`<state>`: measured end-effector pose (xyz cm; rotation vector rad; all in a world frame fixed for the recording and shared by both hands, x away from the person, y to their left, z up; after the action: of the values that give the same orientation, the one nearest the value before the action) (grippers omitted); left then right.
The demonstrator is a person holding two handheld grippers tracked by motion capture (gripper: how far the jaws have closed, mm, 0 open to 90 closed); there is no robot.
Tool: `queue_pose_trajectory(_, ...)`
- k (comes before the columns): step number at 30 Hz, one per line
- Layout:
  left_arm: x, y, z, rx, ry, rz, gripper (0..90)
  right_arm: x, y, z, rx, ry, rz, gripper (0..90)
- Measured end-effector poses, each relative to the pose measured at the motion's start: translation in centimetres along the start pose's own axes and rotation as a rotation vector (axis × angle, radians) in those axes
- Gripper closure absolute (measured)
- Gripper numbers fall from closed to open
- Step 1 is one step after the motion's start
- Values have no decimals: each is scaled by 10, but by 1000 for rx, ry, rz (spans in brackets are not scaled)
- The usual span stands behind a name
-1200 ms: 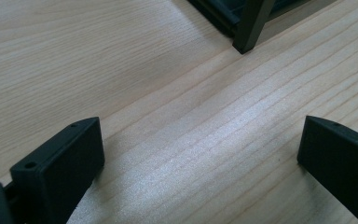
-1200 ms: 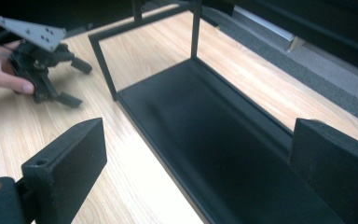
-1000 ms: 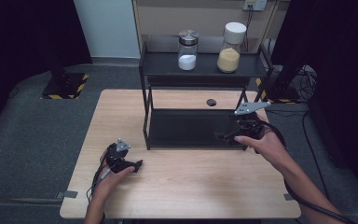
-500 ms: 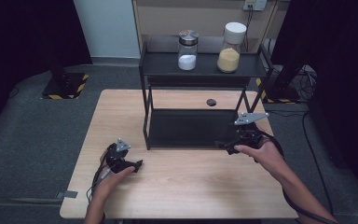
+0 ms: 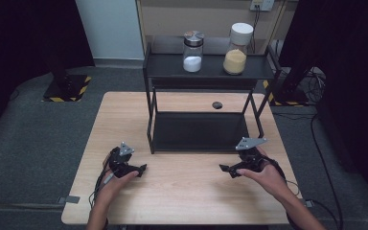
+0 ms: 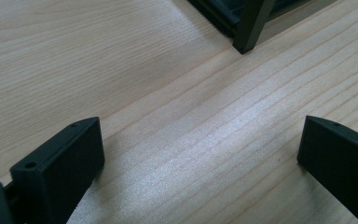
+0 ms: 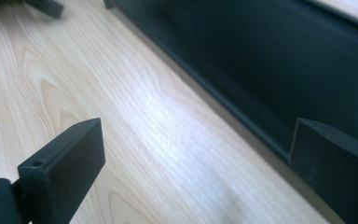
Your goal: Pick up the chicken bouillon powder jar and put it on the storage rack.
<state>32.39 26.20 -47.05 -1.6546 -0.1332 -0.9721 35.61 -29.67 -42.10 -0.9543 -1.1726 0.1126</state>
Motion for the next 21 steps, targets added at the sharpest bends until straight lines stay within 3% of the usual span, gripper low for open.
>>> queue_pose_trajectory(11, 0, 0, 0, 1, -1, 0, 0, -45, 10, -4, -54, 39, 56, 46)
queue_pose_trajectory(13, 0, 0, 0, 1, -1, 0, 0, -50, 9, -3, -75, 31, 60, 53)
queue_pose_trajectory(21, 0, 0, 0, 2, -2, -1, 0, -61, 12, -8, -80, 47, 83, 50)
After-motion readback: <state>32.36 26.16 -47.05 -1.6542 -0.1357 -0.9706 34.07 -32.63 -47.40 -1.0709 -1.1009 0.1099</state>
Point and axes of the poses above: each handheld gripper's, and its own axes: y roughly forward along the jaws, x roughly out of its top, z roughly to its left, the point moved 4 cm from there along y, roughly forward along the jaws, and after that the axes turned 3 degrees about z, right-handed, at the moved point
